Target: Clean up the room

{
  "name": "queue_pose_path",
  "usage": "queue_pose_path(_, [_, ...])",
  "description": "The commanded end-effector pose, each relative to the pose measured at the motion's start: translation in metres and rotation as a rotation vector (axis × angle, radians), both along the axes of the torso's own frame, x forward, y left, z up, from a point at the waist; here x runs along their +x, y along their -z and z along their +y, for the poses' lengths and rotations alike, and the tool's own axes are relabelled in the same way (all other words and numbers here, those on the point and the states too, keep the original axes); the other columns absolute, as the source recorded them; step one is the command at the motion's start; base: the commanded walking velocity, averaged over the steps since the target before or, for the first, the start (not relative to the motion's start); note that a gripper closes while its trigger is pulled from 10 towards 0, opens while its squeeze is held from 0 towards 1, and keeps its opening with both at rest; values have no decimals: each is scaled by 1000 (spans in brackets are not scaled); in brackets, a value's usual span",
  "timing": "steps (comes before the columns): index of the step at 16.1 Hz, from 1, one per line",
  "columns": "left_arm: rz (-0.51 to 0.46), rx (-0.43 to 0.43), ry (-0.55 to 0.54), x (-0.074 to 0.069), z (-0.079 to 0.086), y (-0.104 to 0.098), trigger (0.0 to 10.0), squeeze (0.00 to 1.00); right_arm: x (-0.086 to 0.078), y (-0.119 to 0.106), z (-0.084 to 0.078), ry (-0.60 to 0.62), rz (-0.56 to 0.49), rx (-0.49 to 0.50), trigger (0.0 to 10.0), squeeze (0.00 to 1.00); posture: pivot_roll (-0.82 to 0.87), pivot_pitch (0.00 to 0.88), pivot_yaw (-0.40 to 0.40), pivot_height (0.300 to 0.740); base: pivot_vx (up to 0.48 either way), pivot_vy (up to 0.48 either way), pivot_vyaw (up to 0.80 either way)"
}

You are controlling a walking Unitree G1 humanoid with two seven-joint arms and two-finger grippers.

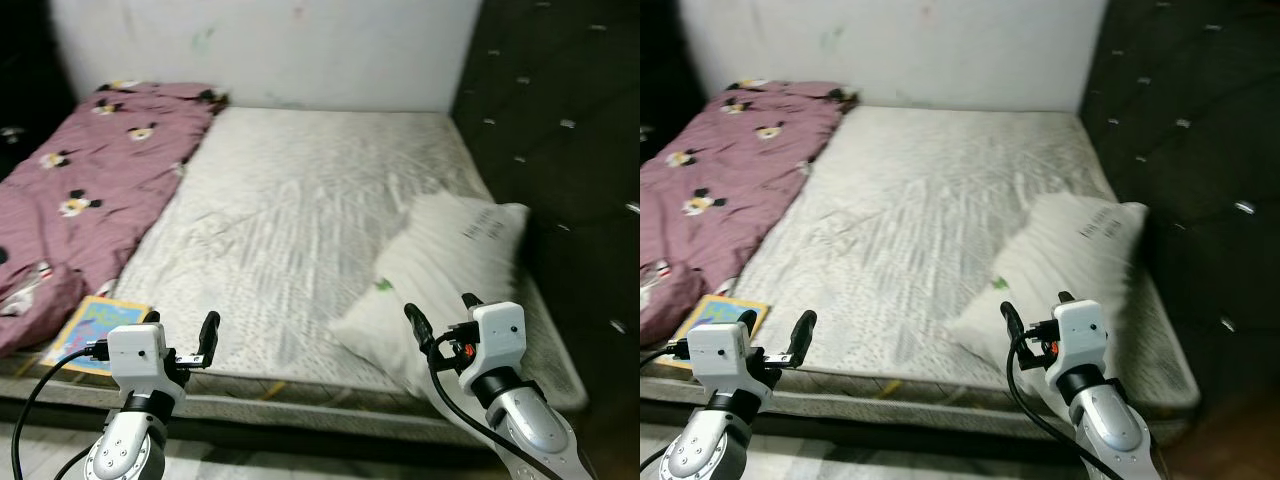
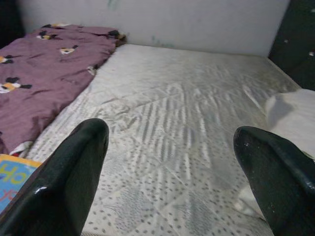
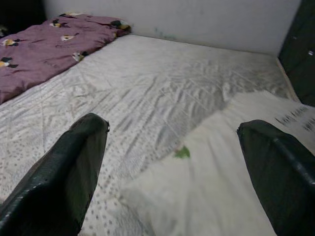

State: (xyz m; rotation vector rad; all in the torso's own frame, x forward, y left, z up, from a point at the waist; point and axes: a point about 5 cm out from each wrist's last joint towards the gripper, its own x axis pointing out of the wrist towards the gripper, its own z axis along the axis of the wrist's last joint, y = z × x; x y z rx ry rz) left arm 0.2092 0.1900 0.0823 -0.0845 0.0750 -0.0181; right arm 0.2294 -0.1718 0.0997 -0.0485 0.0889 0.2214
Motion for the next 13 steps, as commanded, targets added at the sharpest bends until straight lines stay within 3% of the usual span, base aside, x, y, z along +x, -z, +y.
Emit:
queue_pose_path(1, [-2,5,-2,1,1,-1,10000,0,2,1,1,-5,8,-6,10000,0,-2,0,16,740,326,0,0])
queue_pose_path(10, [4,15,-14,5,0,-1,10000,0,4,1,3,-8,6,-15,10000,0,-4,0,16,740,301,0,0])
queue_pose_path(13, [24,46,-52,8,1,1,10000,0,5,2,3,-9,8,-18,10000,0,-4,0,16,740,0,0,0])
